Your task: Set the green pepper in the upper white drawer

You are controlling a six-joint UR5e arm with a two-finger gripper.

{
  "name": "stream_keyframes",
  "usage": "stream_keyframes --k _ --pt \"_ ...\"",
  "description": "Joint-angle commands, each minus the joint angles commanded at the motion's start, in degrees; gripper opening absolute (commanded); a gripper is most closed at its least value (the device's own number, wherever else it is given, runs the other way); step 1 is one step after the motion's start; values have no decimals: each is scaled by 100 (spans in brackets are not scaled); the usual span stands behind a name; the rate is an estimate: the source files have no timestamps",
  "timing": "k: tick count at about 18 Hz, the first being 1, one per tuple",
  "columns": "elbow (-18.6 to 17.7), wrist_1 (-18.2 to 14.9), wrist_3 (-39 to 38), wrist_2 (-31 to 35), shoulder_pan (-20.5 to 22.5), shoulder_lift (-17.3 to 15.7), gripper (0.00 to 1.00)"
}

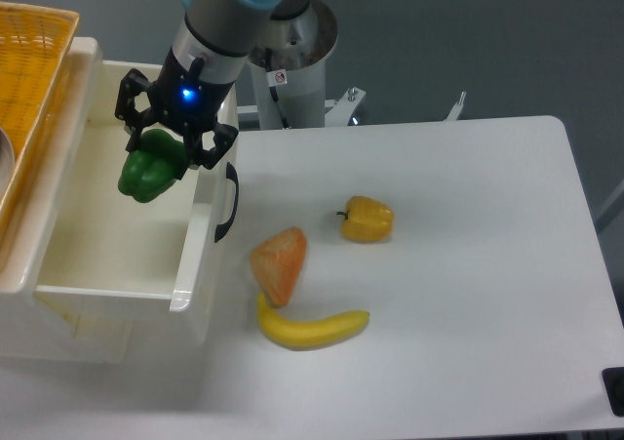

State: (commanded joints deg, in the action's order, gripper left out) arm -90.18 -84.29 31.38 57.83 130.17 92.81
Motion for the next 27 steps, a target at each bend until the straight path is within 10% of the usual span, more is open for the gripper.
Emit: stream_keyframes --k 27 --pt "-114 35 44 26 -123 35 80"
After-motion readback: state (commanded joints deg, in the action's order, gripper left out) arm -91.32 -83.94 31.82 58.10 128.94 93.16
